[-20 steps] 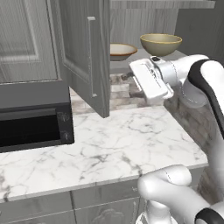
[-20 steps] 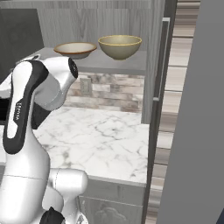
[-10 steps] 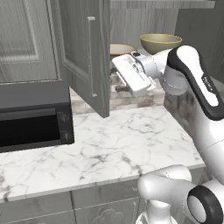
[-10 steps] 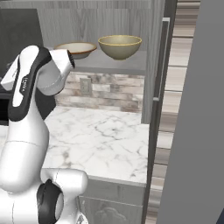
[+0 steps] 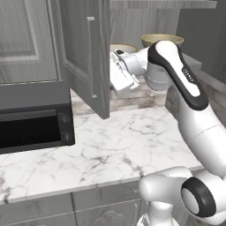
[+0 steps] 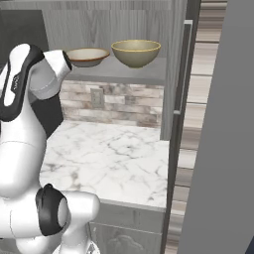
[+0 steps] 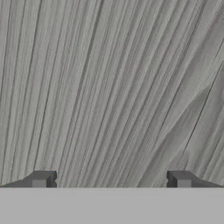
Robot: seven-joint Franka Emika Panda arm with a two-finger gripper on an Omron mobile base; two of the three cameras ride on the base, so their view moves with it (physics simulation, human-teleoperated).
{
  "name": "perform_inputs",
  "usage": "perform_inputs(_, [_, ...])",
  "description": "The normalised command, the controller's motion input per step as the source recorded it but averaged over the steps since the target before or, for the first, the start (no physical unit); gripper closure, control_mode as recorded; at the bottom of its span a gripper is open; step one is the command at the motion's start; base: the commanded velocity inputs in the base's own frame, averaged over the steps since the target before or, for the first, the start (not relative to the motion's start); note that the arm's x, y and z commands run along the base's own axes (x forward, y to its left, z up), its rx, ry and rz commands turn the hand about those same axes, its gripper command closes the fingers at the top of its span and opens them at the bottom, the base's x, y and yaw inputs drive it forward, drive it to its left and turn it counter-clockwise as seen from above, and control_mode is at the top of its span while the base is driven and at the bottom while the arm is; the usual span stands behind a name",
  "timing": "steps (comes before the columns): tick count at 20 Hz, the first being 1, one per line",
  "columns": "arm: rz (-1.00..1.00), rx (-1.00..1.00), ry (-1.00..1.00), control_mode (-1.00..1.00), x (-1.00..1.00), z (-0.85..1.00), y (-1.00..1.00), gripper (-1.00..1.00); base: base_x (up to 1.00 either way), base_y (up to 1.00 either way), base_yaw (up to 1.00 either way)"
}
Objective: Move the bowls from the cabinet to the plates on the dining table.
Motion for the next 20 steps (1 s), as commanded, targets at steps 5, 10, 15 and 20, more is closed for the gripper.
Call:
perform_inputs(5, [0.02,-0.02,-0.04,-1.0,0.12,0.0,0.44,-1.0,0.0,0.0,0.0])
perform_inputs(10, [0.02,-0.03,-0.02,-1.0,0.05,-0.02,0.48,-1.0,0.0,0.0,0.0])
perform_inputs(15, [0.0,-0.03,0.0,-1.0,0.0,-0.03,0.46,-1.0,0.0,0.0,0.0])
perform_inputs(20, [0.0,-0.01,0.0,-1.0,0.02,-0.04,0.32,-1.0,0.0,0.0,0.0])
